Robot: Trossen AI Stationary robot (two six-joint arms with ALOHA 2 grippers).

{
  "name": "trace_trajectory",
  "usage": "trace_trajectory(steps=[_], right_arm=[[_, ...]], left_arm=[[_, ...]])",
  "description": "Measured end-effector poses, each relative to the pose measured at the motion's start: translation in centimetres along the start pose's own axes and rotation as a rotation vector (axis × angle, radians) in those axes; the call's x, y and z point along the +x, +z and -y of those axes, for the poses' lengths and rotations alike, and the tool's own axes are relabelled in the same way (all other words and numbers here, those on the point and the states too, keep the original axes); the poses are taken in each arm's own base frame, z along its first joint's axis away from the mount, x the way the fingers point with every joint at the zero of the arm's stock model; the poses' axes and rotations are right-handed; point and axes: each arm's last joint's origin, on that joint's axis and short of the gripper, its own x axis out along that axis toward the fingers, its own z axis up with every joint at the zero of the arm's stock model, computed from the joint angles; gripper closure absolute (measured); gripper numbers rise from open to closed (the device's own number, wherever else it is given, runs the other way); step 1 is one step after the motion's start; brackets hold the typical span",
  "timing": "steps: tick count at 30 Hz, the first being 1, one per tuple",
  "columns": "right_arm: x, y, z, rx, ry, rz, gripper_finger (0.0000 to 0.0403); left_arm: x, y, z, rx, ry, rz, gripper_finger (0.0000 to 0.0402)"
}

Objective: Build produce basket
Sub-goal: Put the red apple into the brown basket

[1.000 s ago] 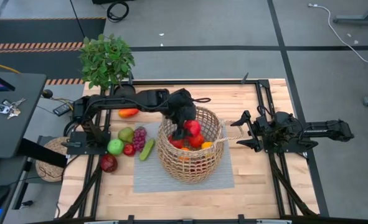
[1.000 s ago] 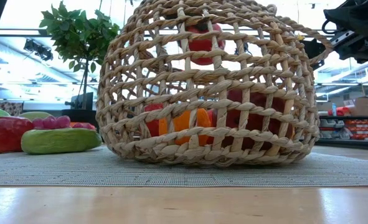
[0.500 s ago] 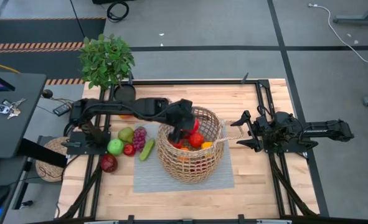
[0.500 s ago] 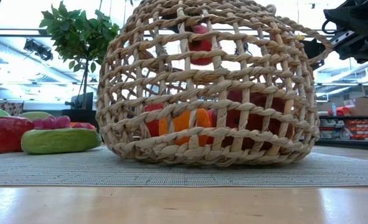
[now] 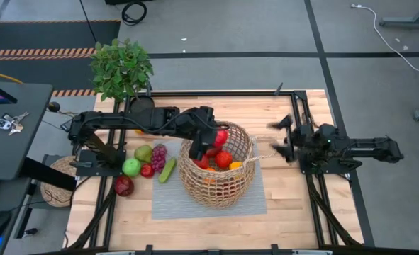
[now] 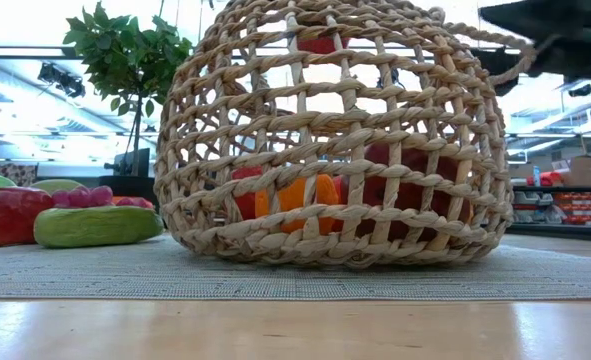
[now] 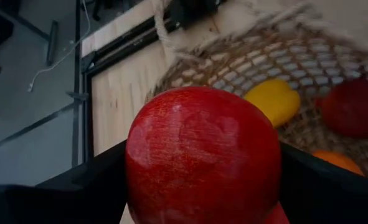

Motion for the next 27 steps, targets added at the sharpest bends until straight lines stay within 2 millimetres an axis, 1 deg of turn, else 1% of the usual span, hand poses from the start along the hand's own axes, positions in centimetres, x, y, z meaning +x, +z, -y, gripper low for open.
trace_trajectory(steps=[5, 7, 10, 13, 15, 18, 22, 27], right_arm=[[0.2, 1.9, 1.5, -0.078, -0.381, 0.018, 0.0009], [0.2, 2.4, 2.0, -0.115, -0.501, 0.022, 0.0009], [0.1, 1.4, 3.0, -0.203, -0.694, -0.081, 0.0009], [-0.1, 0.8, 3.6, -0.169, -0.814, -0.127, 0.0009], [-0.3, 0.2, 3.9, -0.148, -0.838, -0.180, 0.0009], [-0.6, -1.3, 4.1, -0.098, -0.810, -0.226, 0.0009], [-0.7, -2.7, 3.9, -0.071, -0.680, -0.265, 0.0009], [-0.5, -3.4, 3.4, -0.036, -0.478, -0.313, 0.0009]], left_arm=[[0.0, 0.2, 0.2, -0.002, -0.016, 0.017, 0.0069], [0.0, 0.2, 0.2, -0.025, -0.034, 0.024, 0.0069], [0.0, 0.2, 0.3, -0.071, -0.072, 0.033, 0.0069], [0.0, 0.0, 0.4, -0.086, -0.088, 0.015, 0.0069], [0.0, -0.2, 0.5, -0.094, -0.096, 0.001, 0.0069], [0.0, -0.4, 0.7, -0.104, -0.109, -0.028, 0.0069], [0.0, -0.4, 0.6, -0.097, -0.107, -0.026, 0.0069], [0.0, -0.4, 0.6, -0.081, -0.107, -0.027, 0.0069]])
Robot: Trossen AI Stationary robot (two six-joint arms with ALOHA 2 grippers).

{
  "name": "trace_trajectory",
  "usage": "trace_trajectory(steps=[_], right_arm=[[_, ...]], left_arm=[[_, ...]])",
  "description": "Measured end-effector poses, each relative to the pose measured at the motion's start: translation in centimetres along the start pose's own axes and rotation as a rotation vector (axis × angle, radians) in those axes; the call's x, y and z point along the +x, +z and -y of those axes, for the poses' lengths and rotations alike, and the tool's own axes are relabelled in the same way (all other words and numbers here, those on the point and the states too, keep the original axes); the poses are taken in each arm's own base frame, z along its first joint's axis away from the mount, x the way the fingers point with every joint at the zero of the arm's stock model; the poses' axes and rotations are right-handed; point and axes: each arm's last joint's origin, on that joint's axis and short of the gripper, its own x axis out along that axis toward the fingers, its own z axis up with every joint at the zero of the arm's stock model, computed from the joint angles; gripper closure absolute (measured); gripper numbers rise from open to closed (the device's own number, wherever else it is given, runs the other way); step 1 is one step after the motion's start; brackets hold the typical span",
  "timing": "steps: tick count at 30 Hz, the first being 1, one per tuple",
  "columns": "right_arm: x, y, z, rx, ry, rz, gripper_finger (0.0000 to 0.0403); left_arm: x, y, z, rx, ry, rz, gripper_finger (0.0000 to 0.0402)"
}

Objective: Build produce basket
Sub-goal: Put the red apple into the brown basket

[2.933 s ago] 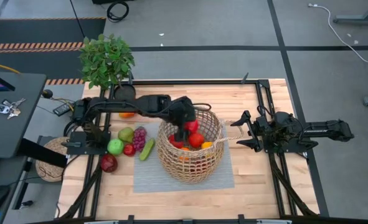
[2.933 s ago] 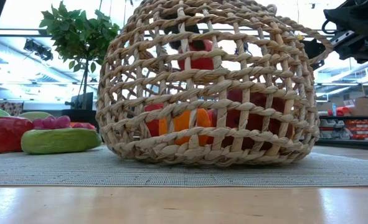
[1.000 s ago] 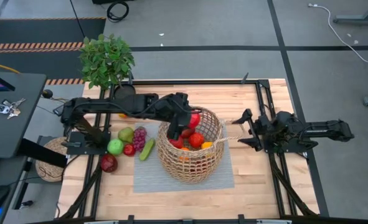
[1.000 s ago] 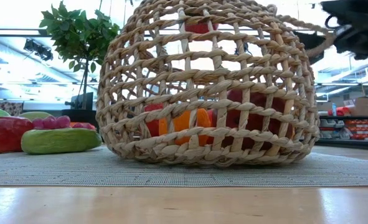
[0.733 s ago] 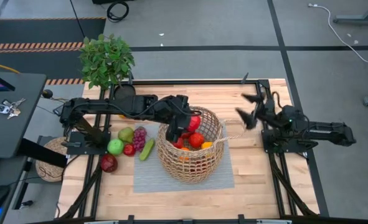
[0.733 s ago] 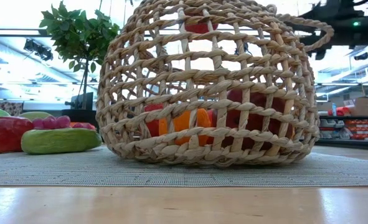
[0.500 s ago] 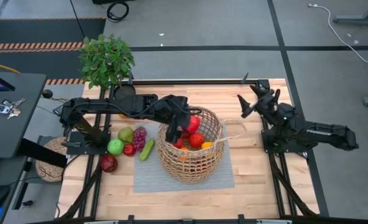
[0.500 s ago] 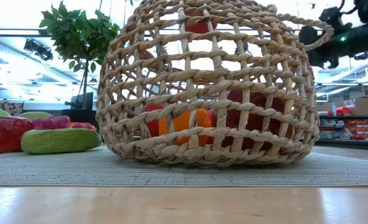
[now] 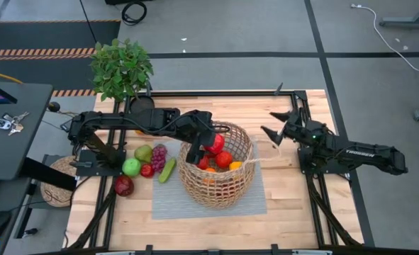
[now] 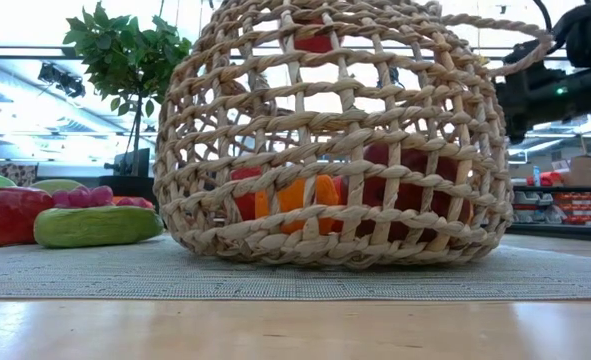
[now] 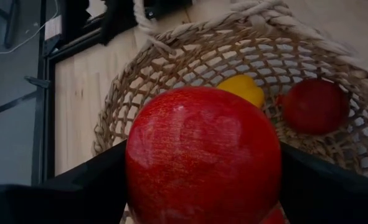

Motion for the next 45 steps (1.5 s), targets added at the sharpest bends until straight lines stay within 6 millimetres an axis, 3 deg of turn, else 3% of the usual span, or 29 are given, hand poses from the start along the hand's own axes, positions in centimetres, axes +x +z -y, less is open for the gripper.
trace_trajectory(steps=[4, 10, 13, 17, 20, 23, 26, 28, 31, 35, 39, 45], right_arm=[[0.0, -0.5, -0.2, -0.001, 0.097, -0.057, 0.0009], [-0.1, -1.0, -0.2, -0.010, 0.089, -0.107, 0.0009], [-0.1, -1.0, -0.2, -0.010, 0.088, -0.105, 0.0009], [-0.1, -1.0, -0.2, -0.012, 0.087, -0.106, 0.0009], [-0.1, -1.0, -0.2, -0.013, 0.087, -0.108, 0.0009], [-0.1, -1.1, -0.2, -0.015, 0.086, -0.116, 0.0009], [-0.1, -1.2, -0.2, -0.016, 0.085, -0.124, 0.0009], [-0.1, -1.2, -0.1, -0.017, 0.084, -0.126, 0.0009], [-0.1, -1.2, -0.1, -0.017, 0.084, -0.126, 0.0009], [-0.1, -1.2, -0.1, -0.017, 0.082, -0.126, 0.0009], [-0.1, -1.2, -0.1, -0.017, 0.082, -0.126, 0.0009], [-0.1, -1.2, -0.1, -0.017, 0.082, -0.127, 0.0009]], left_arm=[[0.0, -0.1, -0.1, -0.002, 0.003, -0.005, 0.0069], [0.0, 0.3, -0.6, 0.060, 0.056, 0.027, 0.0069], [0.0, 0.5, -0.3, 0.267, 0.108, 0.008, 0.0069], [0.1, 0.6, -0.1, 0.706, 0.133, -0.041, 0.0069], [0.1, 0.6, -0.3, 0.940, 0.161, -0.082, 0.0069], [0.1, 0.5, -0.4, 1.084, 0.165, -0.103, 0.0069], [0.1, 0.6, -0.5, 1.103, 0.171, -0.097, 0.0069], [0.1, 0.8, -0.5, 0.999, 0.185, -0.078, 0.0069], [0.1, 1.5, -1.0, 0.684, 0.221, 0.051, 0.0069], [-0.2, 1.7, -2.4, 0.400, 0.040, 0.296, 0.0069], [-0.3, 1.3, -5.1, 0.127, -0.162, 0.491, 0.0069], [0.8, 0.9, -7.7, -0.229, -0.435, 0.609, 0.0069]])
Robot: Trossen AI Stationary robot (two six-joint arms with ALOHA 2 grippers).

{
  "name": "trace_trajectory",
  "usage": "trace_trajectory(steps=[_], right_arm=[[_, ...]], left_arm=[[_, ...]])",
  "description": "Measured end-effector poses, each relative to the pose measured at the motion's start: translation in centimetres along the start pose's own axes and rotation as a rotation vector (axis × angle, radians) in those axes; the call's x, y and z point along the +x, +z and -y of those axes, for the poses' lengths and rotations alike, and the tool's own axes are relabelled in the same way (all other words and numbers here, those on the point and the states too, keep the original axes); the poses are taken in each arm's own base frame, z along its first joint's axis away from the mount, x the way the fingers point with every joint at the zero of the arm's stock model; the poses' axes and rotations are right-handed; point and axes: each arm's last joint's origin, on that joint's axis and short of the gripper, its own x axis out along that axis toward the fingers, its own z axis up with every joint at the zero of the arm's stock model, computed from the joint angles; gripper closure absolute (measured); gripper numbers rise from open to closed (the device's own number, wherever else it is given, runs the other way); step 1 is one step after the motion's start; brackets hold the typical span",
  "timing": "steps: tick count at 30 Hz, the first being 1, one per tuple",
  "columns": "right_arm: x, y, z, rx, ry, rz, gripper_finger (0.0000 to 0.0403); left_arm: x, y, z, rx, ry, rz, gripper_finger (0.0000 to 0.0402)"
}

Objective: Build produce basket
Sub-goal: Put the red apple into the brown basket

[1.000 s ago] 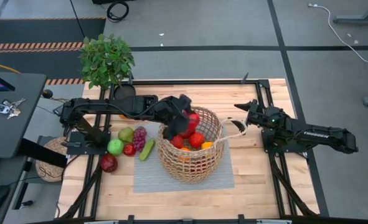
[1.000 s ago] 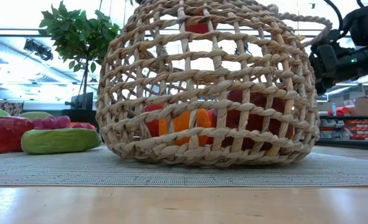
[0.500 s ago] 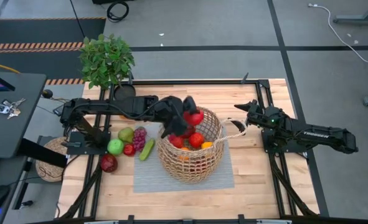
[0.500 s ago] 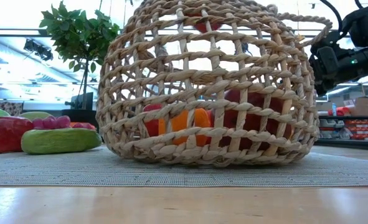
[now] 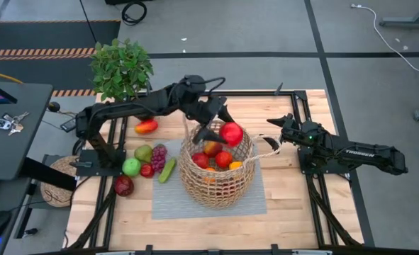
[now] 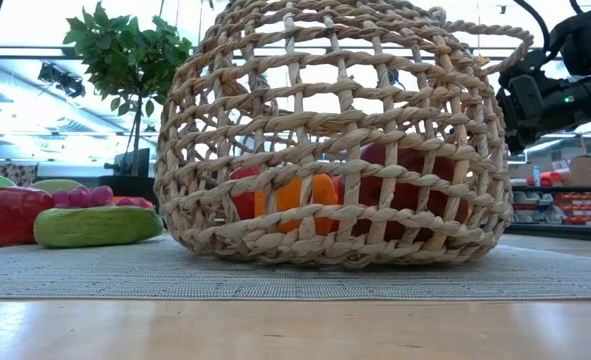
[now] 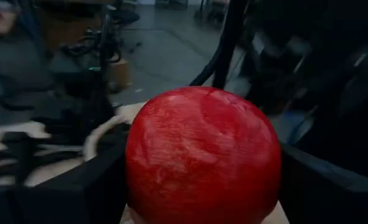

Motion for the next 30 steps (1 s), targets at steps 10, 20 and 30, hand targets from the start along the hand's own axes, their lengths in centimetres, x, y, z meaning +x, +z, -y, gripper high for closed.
trace_trajectory(steps=[10, 20, 30], right_arm=[[0.0, 0.0, 0.0, -0.007, 0.000, 0.000, 0.0009], [0.0, 0.0, 0.0, 0.000, 0.000, 0.000, 0.0009], [0.0, 0.2, 0.0, 0.004, 0.003, 0.025, 0.0009]], left_arm=[[-0.5, 0.0, -0.6, -0.297, -0.010, 0.010, 0.0069], [-0.3, -1.1, -0.4, -0.311, 0.083, -0.085, 0.0069], [0.4, -3.5, 0.1, -0.161, 0.383, -0.356, 0.0069]])
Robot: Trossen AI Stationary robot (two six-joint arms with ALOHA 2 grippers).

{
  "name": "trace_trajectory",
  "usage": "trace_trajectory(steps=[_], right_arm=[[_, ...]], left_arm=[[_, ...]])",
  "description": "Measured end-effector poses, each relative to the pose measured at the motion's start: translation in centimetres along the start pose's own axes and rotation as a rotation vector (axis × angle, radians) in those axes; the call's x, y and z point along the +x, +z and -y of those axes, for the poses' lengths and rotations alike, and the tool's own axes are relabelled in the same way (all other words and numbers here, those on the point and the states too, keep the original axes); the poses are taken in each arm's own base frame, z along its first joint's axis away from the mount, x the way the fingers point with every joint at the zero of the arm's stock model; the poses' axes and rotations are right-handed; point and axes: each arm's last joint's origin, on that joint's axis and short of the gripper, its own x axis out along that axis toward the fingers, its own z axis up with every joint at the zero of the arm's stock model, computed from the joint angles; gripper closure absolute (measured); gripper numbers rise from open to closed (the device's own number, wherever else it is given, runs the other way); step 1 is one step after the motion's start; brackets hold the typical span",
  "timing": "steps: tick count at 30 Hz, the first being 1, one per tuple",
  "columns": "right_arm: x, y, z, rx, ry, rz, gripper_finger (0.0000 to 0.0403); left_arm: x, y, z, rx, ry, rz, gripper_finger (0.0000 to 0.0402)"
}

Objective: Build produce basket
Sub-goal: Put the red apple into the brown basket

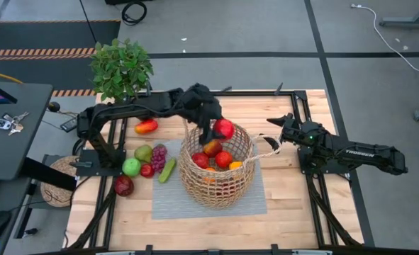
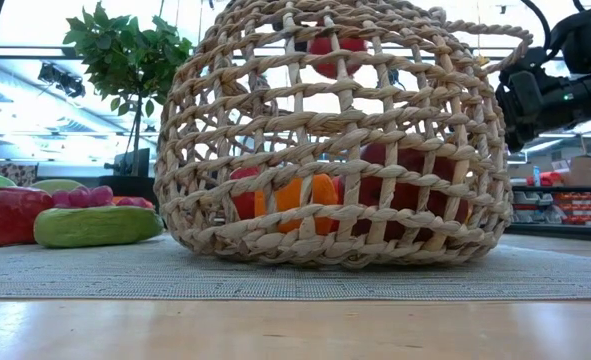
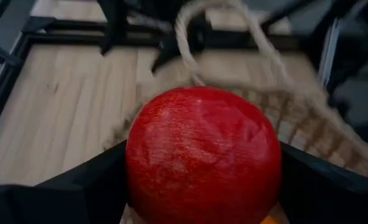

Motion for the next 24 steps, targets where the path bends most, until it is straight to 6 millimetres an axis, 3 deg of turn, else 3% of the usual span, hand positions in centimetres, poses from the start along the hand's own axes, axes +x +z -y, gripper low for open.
trace_trajectory(steps=[4, 10, 15, 18, 24], right_arm=[[0.0, 0.1, 0.0, -0.003, 0.001, 0.012, 0.0009], [0.0, 0.3, 0.0, -0.012, -0.003, 0.031, 0.0009], [0.0, 0.4, 0.0, -0.030, -0.020, 0.046, 0.0009], [0.0, 0.5, 0.1, -0.046, -0.032, 0.050, 0.0009], [0.0, 0.5, 0.1, -0.056, -0.033, 0.052, 0.0009]], left_arm=[[1.6, -1.2, 0.6, 0.043, 0.044, -0.117, 0.0069], [3.6, -2.3, 0.0, 0.066, 0.093, -0.183, 0.0069], [5.2, -3.0, 0.4, 0.187, 0.106, -0.234, 0.0069], [6.1, -3.4, 1.1, 0.339, 0.127, -0.276, 0.0069], [8.4, -4.3, 3.0, 0.806, 0.112, -0.369, 0.0069]])
